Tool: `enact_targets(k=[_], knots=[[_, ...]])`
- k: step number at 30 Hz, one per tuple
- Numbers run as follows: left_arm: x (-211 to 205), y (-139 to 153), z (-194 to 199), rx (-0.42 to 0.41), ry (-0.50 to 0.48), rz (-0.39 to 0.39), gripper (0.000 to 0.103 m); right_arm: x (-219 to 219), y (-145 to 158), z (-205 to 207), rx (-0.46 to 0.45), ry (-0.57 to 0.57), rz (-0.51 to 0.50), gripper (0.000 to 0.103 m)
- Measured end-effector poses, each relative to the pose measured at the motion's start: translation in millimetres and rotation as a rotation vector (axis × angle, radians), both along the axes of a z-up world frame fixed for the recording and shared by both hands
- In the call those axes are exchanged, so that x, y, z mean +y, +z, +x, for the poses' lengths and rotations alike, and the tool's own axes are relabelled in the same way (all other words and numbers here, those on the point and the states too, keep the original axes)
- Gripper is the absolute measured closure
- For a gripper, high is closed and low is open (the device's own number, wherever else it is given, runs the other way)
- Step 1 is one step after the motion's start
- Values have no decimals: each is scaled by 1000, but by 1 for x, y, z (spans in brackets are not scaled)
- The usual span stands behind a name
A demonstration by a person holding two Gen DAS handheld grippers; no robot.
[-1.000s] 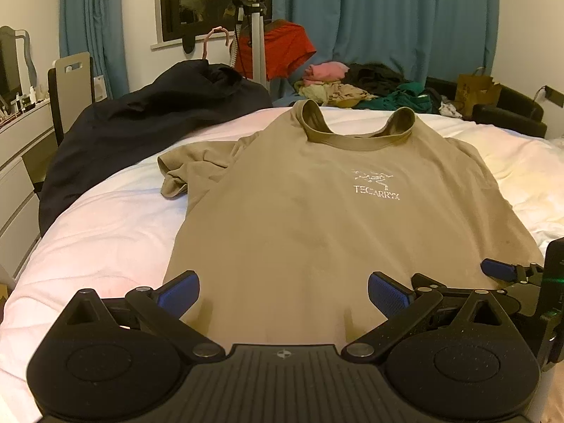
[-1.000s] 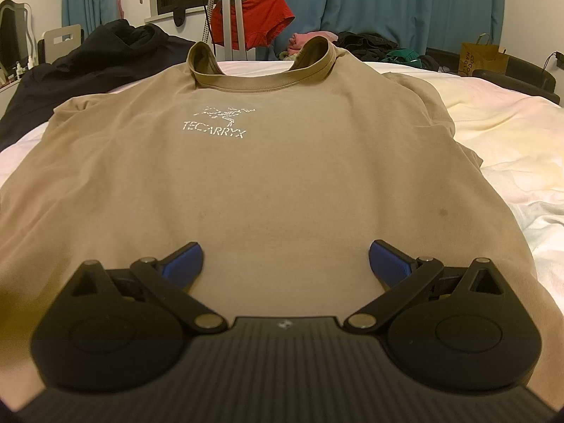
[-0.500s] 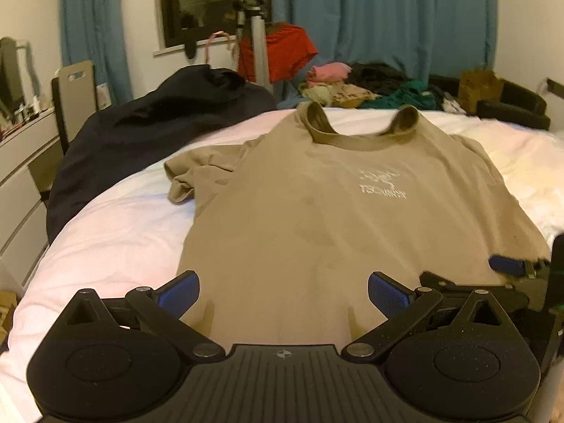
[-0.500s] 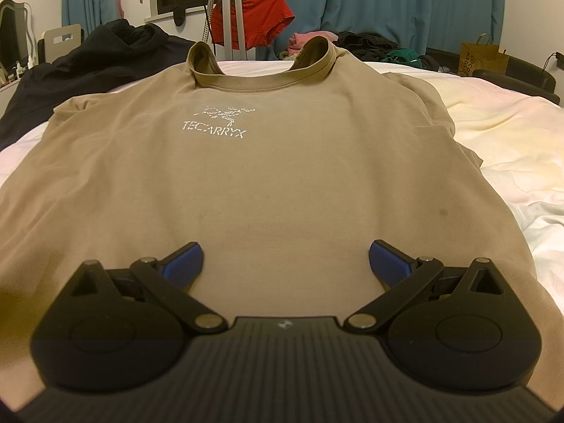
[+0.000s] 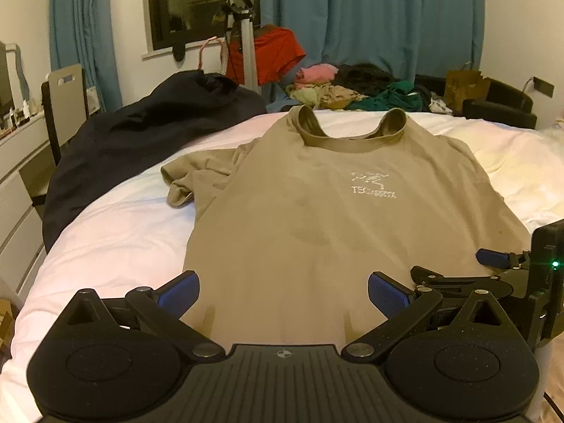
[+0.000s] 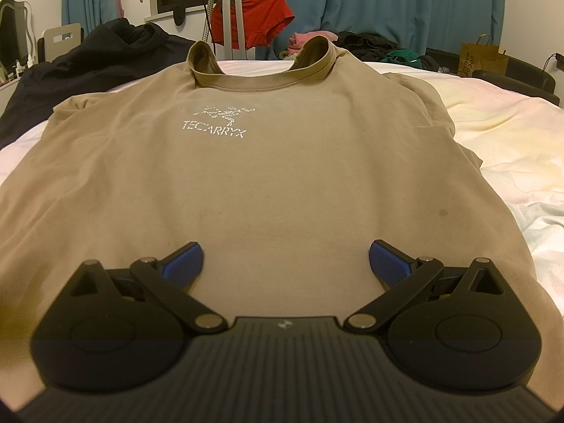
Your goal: Fold clothes
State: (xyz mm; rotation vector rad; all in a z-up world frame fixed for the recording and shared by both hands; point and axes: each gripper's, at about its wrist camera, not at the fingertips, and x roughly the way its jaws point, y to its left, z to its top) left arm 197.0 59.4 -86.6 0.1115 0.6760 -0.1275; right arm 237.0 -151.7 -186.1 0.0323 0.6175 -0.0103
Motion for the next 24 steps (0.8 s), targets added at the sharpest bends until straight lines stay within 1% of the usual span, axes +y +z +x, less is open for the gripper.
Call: enact_targets(k=[3,5,13,24], knots=[[4,0,3,14,14,-15,0,2,0,0,0,-1,1,0],[8,2,3,5,26,-21,0,2,0,1,-1,-1,1,0],[14,6,4,4,23,-43,0,1,0,0,-1,0,2,0],[14,5,5,10,34,-50,0,1,0,0,-1,1,2,0]])
